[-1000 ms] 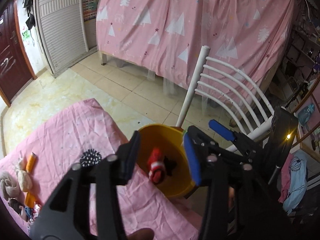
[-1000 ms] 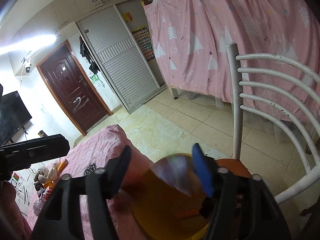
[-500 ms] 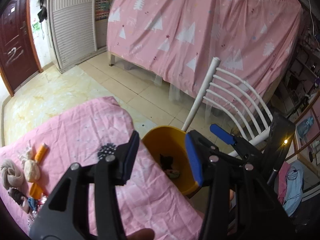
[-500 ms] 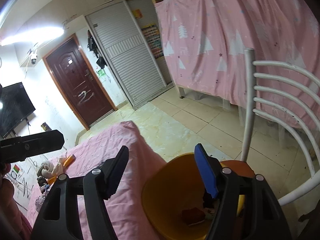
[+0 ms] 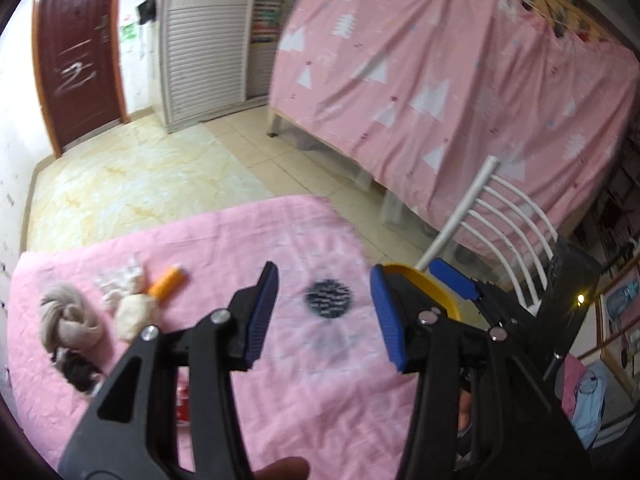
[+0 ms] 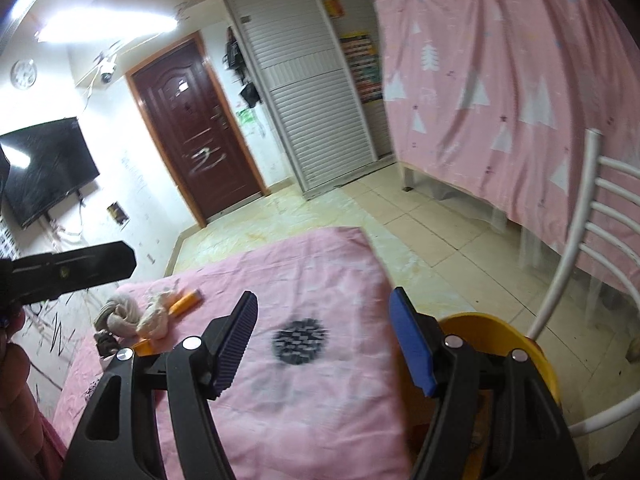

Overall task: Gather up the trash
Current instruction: 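Grasp the white cloth ball with the right tool while the left tool grasps the grey yarn ball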

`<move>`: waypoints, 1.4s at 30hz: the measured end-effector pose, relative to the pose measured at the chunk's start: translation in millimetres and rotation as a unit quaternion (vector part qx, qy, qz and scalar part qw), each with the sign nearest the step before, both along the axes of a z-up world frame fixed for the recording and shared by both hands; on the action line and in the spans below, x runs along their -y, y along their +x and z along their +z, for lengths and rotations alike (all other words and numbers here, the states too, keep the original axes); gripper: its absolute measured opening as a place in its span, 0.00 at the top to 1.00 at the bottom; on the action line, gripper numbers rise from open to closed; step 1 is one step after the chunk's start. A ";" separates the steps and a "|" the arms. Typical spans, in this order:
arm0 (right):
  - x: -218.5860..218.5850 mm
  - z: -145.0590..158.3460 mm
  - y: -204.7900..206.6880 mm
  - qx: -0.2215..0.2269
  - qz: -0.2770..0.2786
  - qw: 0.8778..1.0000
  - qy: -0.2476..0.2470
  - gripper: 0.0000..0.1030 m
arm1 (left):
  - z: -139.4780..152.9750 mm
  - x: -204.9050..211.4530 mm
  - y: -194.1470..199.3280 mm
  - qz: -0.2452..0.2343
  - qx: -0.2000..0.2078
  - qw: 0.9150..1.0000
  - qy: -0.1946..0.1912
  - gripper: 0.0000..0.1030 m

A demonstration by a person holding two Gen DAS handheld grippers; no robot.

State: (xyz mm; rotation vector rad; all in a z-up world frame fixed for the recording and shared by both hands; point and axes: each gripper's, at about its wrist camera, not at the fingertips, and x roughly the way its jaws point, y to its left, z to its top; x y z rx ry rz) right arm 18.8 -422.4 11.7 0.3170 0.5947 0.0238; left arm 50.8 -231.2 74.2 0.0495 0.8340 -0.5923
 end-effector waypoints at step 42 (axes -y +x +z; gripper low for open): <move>-242.3 -39.2 117.3 -0.110 0.196 0.971 -0.074 0.33 | -94.9 -231.6 109.2 0.209 -0.108 0.970 0.068 0.15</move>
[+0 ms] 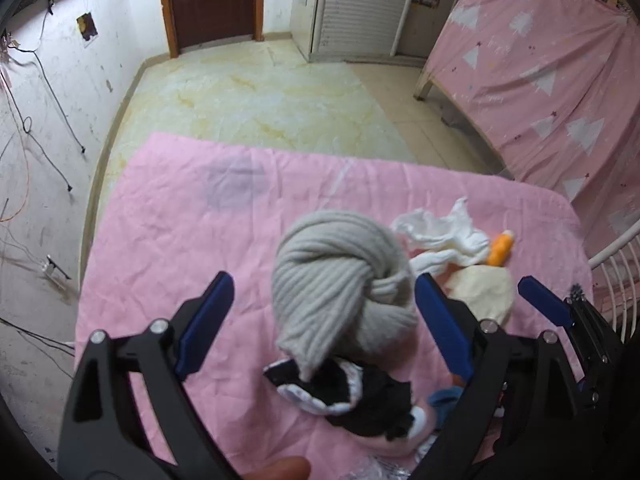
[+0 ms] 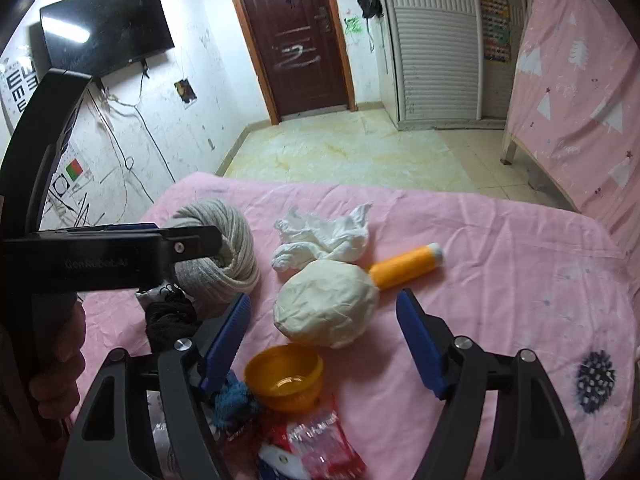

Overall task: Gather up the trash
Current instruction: 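Grasp the white cloth ball with the right tool while the left tool grasps the grey yarn ball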

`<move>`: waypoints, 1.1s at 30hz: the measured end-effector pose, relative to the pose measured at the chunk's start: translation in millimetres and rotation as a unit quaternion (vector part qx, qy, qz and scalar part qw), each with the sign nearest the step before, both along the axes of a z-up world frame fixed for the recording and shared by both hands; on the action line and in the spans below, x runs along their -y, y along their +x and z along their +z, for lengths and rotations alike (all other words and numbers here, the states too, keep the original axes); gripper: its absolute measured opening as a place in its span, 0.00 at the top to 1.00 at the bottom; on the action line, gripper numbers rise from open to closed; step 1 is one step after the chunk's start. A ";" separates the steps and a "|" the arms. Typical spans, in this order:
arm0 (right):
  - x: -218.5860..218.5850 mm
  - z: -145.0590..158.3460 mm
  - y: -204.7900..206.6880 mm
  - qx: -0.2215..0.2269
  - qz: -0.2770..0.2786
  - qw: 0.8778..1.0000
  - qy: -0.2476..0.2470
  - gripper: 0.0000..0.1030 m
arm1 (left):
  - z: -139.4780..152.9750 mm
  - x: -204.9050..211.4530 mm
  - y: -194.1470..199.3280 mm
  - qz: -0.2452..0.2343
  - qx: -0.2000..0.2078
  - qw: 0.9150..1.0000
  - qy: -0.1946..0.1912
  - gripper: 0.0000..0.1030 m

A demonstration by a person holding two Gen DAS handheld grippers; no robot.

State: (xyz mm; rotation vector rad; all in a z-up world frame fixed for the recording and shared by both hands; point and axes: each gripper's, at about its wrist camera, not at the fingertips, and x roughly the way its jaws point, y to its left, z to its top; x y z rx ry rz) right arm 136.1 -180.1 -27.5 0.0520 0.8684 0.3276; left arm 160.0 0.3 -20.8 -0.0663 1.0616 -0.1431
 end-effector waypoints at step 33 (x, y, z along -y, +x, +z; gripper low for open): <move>54.3 35.4 -29.7 0.070 -0.038 0.995 0.060 0.53 | 53.3 24.5 -40.4 -0.022 0.068 0.997 -0.027 0.51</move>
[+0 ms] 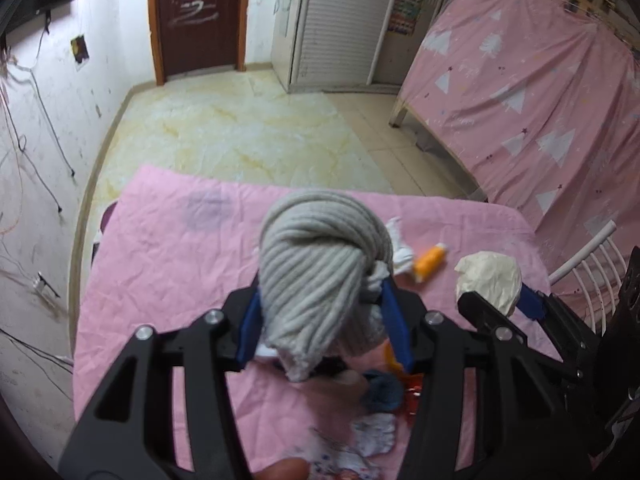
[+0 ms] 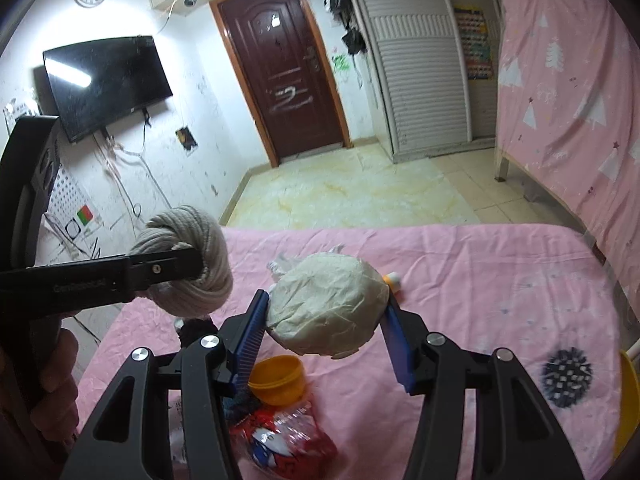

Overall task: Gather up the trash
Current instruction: 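Carry the white ball and grey yarn ball to the bucket and release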

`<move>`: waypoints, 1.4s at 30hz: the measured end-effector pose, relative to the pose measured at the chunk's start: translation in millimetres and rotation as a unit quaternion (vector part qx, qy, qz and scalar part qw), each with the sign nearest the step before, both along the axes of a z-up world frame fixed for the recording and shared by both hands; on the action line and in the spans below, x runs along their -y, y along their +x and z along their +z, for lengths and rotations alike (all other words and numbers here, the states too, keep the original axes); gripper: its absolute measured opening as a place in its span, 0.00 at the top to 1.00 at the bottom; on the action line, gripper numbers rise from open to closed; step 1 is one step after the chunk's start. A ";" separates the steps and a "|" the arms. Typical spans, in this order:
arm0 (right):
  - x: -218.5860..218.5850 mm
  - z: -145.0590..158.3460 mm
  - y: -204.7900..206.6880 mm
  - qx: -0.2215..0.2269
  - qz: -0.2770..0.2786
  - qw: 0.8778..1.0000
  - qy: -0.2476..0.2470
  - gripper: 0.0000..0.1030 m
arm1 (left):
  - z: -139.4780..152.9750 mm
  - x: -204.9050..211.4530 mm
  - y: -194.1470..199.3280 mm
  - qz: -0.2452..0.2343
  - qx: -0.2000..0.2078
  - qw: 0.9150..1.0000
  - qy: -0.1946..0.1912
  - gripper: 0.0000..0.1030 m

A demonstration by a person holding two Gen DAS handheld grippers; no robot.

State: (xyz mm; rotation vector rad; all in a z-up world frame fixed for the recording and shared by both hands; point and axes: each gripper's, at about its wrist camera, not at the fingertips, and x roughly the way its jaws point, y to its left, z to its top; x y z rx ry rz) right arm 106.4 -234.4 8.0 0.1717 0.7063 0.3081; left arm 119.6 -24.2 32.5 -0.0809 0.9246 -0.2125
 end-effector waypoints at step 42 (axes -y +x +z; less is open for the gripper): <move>309.0 -6.8 -160.0 0.085 -0.300 0.948 0.066 0.52 | 9.7 327.8 -94.7 -0.263 0.023 0.963 0.059 0.51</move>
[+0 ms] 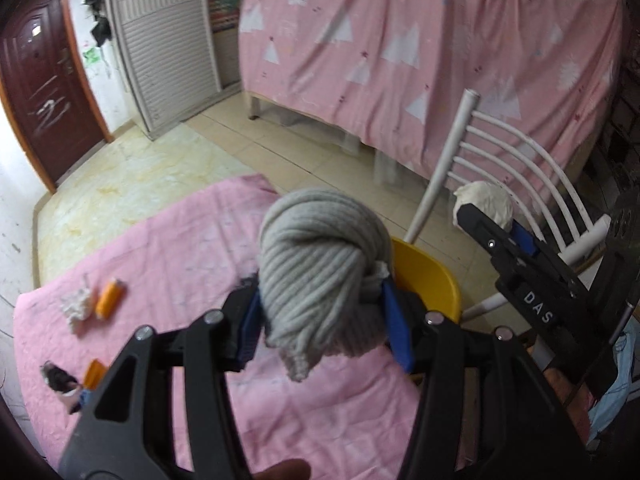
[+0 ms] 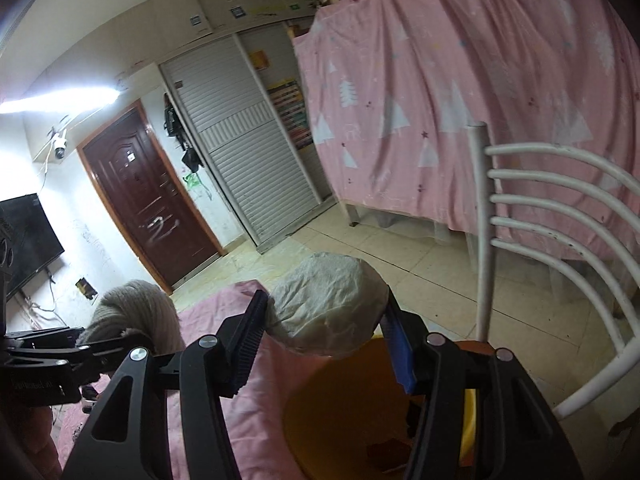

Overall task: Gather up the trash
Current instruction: 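Carry the white ball and grey yarn ball to the bucket and release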

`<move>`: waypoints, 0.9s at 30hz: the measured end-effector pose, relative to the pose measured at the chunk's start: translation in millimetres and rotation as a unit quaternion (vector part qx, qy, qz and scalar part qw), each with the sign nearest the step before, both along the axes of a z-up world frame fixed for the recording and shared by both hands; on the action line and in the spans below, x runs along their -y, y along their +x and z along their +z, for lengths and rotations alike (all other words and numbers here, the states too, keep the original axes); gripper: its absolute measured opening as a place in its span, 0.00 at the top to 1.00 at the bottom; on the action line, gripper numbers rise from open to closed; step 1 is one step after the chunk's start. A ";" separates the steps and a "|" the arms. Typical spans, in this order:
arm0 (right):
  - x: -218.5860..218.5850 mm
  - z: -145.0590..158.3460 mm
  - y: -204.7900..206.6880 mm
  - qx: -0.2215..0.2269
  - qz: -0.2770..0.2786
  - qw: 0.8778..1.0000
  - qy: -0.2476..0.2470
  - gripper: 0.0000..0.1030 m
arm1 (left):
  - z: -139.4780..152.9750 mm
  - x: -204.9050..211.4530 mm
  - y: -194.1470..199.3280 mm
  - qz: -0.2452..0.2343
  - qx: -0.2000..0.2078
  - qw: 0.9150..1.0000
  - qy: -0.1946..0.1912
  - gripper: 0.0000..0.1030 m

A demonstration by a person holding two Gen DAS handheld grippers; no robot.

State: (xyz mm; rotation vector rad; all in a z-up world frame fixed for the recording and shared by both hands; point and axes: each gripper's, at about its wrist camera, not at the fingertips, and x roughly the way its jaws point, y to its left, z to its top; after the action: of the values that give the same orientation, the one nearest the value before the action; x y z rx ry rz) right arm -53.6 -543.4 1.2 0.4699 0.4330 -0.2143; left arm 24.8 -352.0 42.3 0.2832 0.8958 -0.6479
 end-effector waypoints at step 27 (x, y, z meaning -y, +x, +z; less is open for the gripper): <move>-24.7 6.1 6.8 -0.008 0.019 1.000 -0.017 0.42 | 15.8 -21.4 -2.6 0.012 0.011 1.000 -0.023 0.40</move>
State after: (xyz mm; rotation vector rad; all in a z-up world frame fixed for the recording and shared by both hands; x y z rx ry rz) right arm -46.8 -518.7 7.2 0.4267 0.4522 -0.1873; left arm 22.2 -330.6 58.0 0.2381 0.8615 -0.6419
